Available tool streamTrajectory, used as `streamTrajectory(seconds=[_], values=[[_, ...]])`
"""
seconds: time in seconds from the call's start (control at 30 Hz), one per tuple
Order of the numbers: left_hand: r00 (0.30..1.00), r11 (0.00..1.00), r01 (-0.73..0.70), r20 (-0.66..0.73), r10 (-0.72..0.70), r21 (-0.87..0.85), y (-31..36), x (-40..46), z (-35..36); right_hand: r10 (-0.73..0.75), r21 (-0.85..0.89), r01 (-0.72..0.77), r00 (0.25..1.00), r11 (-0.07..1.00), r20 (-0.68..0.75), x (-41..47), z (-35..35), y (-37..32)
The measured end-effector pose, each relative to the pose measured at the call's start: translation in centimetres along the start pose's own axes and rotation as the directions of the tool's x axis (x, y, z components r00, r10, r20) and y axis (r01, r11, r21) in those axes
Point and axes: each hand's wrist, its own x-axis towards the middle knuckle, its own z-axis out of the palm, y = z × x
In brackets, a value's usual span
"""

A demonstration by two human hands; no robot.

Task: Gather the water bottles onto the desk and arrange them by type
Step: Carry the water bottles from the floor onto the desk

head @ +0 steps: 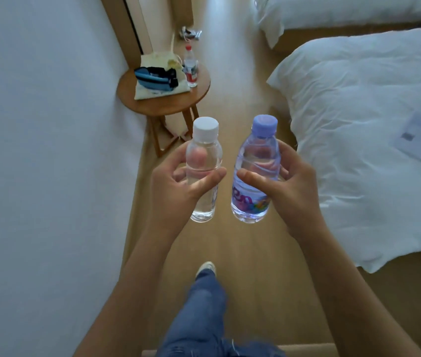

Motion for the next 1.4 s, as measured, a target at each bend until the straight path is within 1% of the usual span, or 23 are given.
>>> streamTrajectory(seconds=[0.1, 0.23, 0.33, 0.47, 0.6, 0.8, 0.97, 1.1, 1.3, 1.4], values=[[0.999, 1.000, -0.013, 0.041, 0.013, -0.011, -0.7, 9.0, 0.0, -0.006, 0.001, 0.006, 0.999, 1.000, -0.035, 8.1, 1.3, 0.4], [0.999, 0.999, -0.038, 0.037, 0.038, -0.010, -1.3, 19.8, 0.9, -0.022, -0.021, 0.021, 0.998, 1.000, -0.058, 18.1, 2.0, 0.7], [0.999, 1.000, -0.023, 0.041, 0.023, -0.013, -2.2, 26.8, 2.5, -0.017, -0.017, 0.015, 0.995, 1.000, -0.100, 24.8, 1.3, 1.6], [0.999, 1.000, 0.007, 0.045, -0.007, 0.006, -4.5, 36.4, 6.3, 0.012, -0.025, -0.015, 0.990, 1.000, -0.139, 34.6, -0.9, 3.8], [1.000, 1.000, 0.016, -0.002, -0.016, -0.016, -6.3, 46.8, 11.8, 0.009, -0.069, -0.018, 0.992, 0.997, -0.125, 45.8, -4.0, 5.8], [0.997, 0.998, 0.017, -0.071, -0.022, -0.065, -7.0, 61.2, 18.9, -0.008, -0.126, -0.007, 0.992, 0.992, -0.123, 61.7, -8.3, 5.9], [0.992, 0.998, 0.051, -0.113, -0.056, -0.048, -8.4, 71.3, 22.7, 0.009, -0.132, -0.025, 0.993, 0.991, -0.121, 73.0, -10.7, 7.1], [0.983, 0.987, 0.101, -0.140, -0.118, -0.122, -10.5, 80.7, 25.8, 0.006, -0.139, -0.025, 0.991, 0.990, -0.130, 82.0, -11.4, 9.2], [0.983, 0.986, 0.094, -0.145, -0.114, -0.136, -13.4, 98.0, 29.4, -0.027, -0.188, 0.001, 0.991, 0.982, -0.133, 98.5, -11.2, 12.1], [0.986, 0.986, 0.086, -0.130, -0.105, -0.146, -14.1, 105.1, 30.8, -0.046, -0.206, 0.017, 0.990, 0.978, -0.136, 105.6, -10.8, 12.7]])
